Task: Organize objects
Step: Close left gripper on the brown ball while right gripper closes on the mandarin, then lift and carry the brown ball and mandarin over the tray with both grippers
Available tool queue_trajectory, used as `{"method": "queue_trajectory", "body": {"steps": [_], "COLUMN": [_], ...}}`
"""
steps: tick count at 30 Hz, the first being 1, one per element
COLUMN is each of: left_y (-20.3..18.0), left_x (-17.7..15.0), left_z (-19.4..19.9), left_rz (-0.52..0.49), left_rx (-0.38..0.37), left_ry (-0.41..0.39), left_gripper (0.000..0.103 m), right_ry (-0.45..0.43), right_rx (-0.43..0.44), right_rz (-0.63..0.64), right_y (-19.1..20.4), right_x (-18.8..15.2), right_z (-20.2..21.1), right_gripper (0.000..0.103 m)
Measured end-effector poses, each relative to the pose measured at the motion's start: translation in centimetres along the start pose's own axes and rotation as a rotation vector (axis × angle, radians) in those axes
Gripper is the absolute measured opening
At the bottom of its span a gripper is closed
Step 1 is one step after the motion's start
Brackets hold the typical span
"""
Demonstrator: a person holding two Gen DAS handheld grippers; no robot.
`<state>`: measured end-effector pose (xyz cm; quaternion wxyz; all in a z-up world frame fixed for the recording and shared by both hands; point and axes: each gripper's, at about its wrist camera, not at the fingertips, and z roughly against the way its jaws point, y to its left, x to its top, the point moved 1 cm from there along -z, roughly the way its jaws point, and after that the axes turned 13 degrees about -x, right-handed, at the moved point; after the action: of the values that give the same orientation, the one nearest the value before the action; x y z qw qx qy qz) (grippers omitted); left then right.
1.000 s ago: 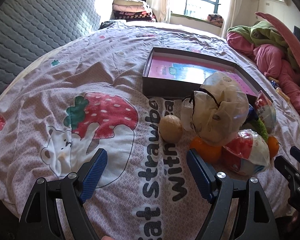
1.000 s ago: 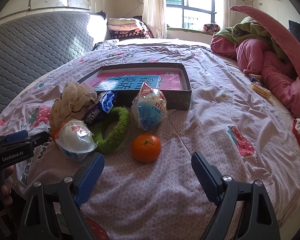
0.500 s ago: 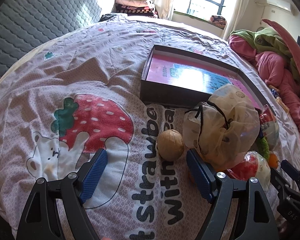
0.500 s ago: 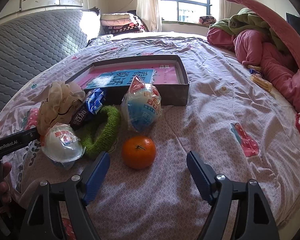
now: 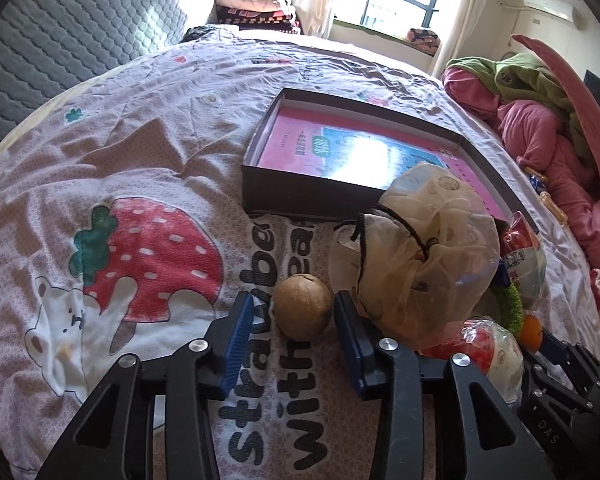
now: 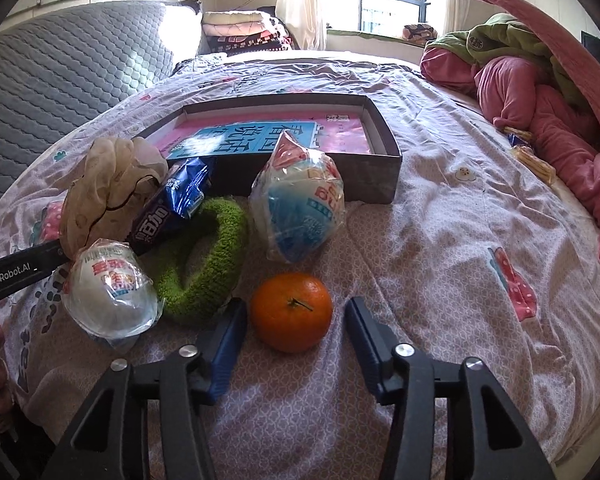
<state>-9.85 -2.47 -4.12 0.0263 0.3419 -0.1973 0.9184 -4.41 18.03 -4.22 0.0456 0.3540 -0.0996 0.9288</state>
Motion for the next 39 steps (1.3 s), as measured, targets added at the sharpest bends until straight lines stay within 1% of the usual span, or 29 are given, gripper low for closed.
{"method": "queue_trajectory", "body": {"steps": [2, 3, 6, 11, 18, 20, 23, 29, 34, 39], "left_y": [-0.3, -0.4, -0.6, -0.2, -0.2, -0.3, -0.5, -0.6, -1.6, -2.7], "left_x": [0.0, 0.0, 0.0, 0.0, 0.0, -0.2, -0.4, -0.6, -0.4, 0.0], "left_z": [-0.1, -0.2, -0.4, -0.1, 1.2, 1.8, 2.7, 4.0, 5.6, 6.4], "left_rz": [0.0, -0.002, -0.009, 0.003, -0.015, -0.027, -0.048, -0.053, -0.092, -0.111], "left_rx": [-0.01, -0.01, -0.003, -0.014, -0.016, -0.024, -0.005, -0.009, -0.01, -0.031], "left_ry": [0.003, 0.006, 0.013, 0.013, -0.014, -0.02, -0.037, -0.058, -0.101, -0.124], "left_gripper": [0.031, 0.03, 0.03, 0.03, 0.03, 0.03, 0.029, 0.029, 0.029, 0.029], "right_ry": [0.002, 0.001, 0.002, -0.003, -0.018, -0.029, -0.052, -0.099, -0.154, -0.199], "right_rx": [0.001, 0.003, 0.007, 0.016, 0.023, 0.022, 0.02, 0.02, 0.025, 0.026], "right_rz": [-0.006, -0.005, -0.003, -0.007, -0.016, -0.013, -0.009, -0.012, -0.018, -0.031], "right_y": [-0.1, -0.1, -0.1, -0.3, -0.8, -1.0, -1.1, -1.3, -1.5, -1.8], "right_x": [0.1, 0.1, 0.0, -0.1, -0.2, -0.2, -0.2, 0.1, 1.0, 1.9], "right_z": [-0.1, -0.2, -0.2, -0.1, 0.6, 1.0, 1.7, 3.0, 4.6, 5.7], "right_gripper": [0.043, 0.042, 0.04, 0.038, 0.038, 0.038, 0.038, 0.038, 0.038, 0.038]}}
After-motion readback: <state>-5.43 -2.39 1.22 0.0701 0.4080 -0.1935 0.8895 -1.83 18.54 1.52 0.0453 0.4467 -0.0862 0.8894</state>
